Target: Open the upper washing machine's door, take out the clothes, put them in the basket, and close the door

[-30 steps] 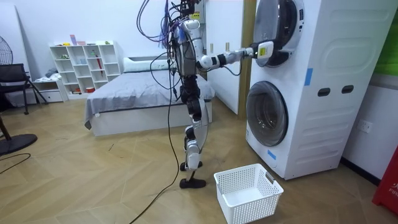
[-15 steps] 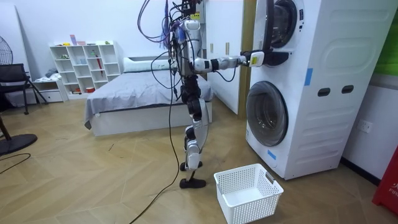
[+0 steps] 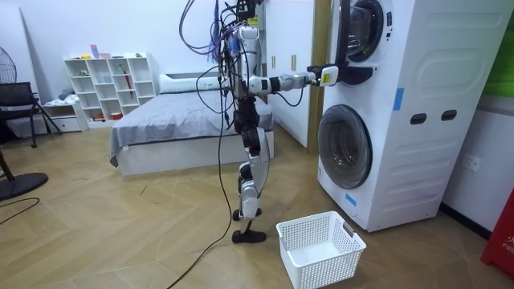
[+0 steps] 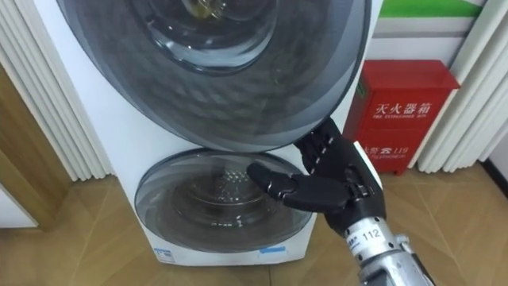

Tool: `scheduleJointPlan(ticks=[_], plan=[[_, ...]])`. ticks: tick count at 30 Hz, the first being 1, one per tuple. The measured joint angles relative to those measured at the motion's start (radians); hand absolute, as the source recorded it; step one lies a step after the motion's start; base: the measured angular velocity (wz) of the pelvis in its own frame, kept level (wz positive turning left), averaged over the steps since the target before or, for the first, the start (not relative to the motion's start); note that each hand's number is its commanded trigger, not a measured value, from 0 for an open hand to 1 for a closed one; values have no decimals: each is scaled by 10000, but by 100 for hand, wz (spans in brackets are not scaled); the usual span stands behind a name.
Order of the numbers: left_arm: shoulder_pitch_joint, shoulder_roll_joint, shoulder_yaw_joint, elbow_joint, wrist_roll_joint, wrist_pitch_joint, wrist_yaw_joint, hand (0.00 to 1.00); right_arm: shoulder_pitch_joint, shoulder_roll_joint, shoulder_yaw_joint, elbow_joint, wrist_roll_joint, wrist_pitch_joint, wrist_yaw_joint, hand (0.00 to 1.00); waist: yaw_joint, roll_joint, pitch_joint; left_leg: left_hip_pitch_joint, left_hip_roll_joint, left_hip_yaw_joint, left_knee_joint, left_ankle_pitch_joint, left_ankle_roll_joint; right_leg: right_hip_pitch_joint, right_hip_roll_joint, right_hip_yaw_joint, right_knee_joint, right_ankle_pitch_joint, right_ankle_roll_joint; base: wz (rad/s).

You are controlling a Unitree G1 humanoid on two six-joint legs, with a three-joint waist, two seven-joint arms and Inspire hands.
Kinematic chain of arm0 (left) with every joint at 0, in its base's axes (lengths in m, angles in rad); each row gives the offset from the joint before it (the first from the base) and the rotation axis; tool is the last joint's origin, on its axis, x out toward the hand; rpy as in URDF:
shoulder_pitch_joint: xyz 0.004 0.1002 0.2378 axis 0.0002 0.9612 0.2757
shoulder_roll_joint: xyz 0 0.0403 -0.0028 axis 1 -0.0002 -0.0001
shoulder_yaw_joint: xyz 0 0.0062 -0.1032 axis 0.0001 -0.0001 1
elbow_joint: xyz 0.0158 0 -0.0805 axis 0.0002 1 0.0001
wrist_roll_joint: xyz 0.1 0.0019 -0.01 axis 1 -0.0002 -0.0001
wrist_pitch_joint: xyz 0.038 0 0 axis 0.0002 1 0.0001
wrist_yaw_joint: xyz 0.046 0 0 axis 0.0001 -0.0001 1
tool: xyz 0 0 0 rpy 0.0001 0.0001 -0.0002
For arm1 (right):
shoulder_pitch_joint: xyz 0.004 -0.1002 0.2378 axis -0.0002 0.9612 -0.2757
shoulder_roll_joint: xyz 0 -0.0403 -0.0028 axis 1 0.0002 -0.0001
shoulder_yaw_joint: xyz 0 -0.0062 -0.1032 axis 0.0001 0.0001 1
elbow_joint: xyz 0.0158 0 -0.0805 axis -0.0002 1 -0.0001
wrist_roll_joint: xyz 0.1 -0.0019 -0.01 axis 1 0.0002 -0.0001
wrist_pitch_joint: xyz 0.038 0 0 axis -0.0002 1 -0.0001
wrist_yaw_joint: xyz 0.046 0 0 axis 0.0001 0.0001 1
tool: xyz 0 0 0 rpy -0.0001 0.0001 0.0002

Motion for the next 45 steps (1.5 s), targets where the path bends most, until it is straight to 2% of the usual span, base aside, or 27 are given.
scheduleJointPlan(ticks=[3, 5, 8, 10, 14, 19, 22, 25, 26, 34, 40, 45], plan=[[-8, 20, -20, 7, -8, -24, -47, 0, -63, -24, -14, -119, -1, 0, 0, 0, -6, -3, -1, -32, 1, 61, 16, 3, 0, -64, 2, 80, -7, 3, -4, -10], [0, 59, -104, 98, -29, -162, -70, 0, -140, -140, -6, -268, -292, 22, -1, 0, -10, -32, 13, -41, 2, 81, 11, 3, 0, -93, 8, 126, -8, 2, -4, -7], [-28, 135, -129, 113, -39, -250, -171, 0, -148, -529, -89, -861, -756, 471, -1, 0, -1, -117, 51, -39, 17, 123, -6, 7, -7, -140, 30, 232, -1, 3, -6, -11], [-46, 229, -134, 113, -34, -251, -274, 0, -171, -722, -69, -1121, -900, 681, 10, 0, 0, -177, 48, -17, 37, 138, -7, 7, -8, -148, 46, 260, -6, 15, -27, -16], [-312, 375, -495, 308, -19, -253, -266, 0, -183, -565, 21, -1648, -1436, 906, 37, 0, 32, -234, 38, -59, 87, 155, -4, 20, -30, -234, 87, 264, 6, 48, -81, -15], [-495, 549, -875, 381, -26, -239, -161, 0, -527, -362, 400, -1837, -1633, 990, 89, 0, 34, -290, 14, -109, 204, 153, 5, 50, -169, -398, 221, 400, 25, 125, -211, -15], [-575, 576, -908, 381, -20, -208, -57, 0, -943, -348, 686, -1847, -1629, 992, 347, 0, 35, -299, 9, -118, 254, 144, 10, 87, -232, -404, 244, 505, 5, 155, -261, -10], [-608, 631, -908, 381, -17, -199, -45, 0, -1619, -338, 1169, -2061, -1572, 983, 829, 0, 35, -378, -29, -83, 301, 142, 29, 112, -275, -374, 305, 501, -27, 177, -316, 2], [-588, 642, -901, 379, -21, -196, -49, 0, -1647, -348, 1309, -2247, -1512, 955, 1230, 0, 42, -401, -39, -60, 314, 134, 53, 104, -291, -316, 352, 485, -49, 184, -329, 0], [-535, 704, -895, 370, -27, -185, -62, 0, -1498, -496, 1680, -2462, -1526, 988, 1957, 0, 13, -441, -23, -28, 431, 73, 237, 76, -387, -160, 382, 475, -58, 215, -408, 0], [-514, 749, -894, 369, -25, -185, -184, 0, -1498, -619, 1825, -2485, -1527, 982, 2459, 0, 40, -467, -19, -27, 459, -162, 318, 113, -467, -36, 404, 230, -52, 229, -494, 11], [-575, 881, -894, 369, -29, -198, -248, 0, -1499, -614, 2032, -2641, -1526, 962, 2867, 0, 135, -630, -31, -54, 522, -357, 322, 175, -569, 55, 476, 98, -173, 274, -603, 9]])
